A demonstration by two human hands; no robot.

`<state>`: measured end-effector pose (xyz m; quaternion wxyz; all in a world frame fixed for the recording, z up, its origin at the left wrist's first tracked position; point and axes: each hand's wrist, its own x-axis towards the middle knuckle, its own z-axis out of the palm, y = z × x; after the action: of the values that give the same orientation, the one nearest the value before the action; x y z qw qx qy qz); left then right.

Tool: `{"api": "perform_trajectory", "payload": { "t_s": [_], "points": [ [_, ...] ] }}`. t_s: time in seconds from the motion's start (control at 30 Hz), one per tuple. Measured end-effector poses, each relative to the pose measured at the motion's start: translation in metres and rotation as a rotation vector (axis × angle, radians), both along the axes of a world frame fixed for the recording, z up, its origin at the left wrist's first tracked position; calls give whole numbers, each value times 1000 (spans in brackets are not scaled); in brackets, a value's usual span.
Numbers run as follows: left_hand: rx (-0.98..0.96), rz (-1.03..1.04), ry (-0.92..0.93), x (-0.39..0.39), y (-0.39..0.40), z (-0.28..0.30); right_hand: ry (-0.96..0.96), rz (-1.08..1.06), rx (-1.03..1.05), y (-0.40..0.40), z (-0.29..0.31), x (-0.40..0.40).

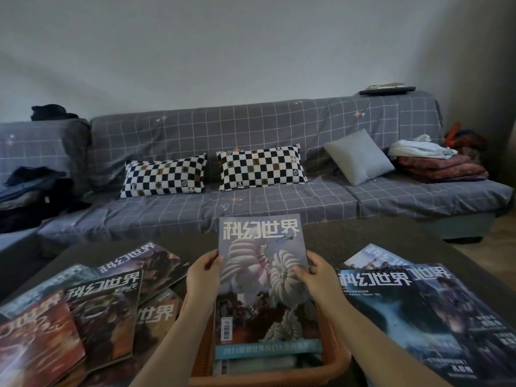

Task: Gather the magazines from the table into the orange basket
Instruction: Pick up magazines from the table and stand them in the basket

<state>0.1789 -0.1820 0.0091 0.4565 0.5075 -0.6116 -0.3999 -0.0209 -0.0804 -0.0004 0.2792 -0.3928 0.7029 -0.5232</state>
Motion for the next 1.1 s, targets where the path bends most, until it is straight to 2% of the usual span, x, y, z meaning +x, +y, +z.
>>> {"api": "perform_trajectory", "payload": {
  "t_s": [0.27, 0.37, 0.93, 1.1],
  "points": [
    [-116, 89, -299, -2, 5, -20, 431, -111, 16, 3, -26, 8],
    [-120, 99, -360, 4, 8, -28, 492, -115, 90, 4, -32, 10],
    [-112, 111, -455, 11, 13, -29, 545, -114, 144, 3, -41, 20],
    [-139, 134, -501, 6, 17, -32, 398, -98, 101, 1, -41, 25]
  ]
}}
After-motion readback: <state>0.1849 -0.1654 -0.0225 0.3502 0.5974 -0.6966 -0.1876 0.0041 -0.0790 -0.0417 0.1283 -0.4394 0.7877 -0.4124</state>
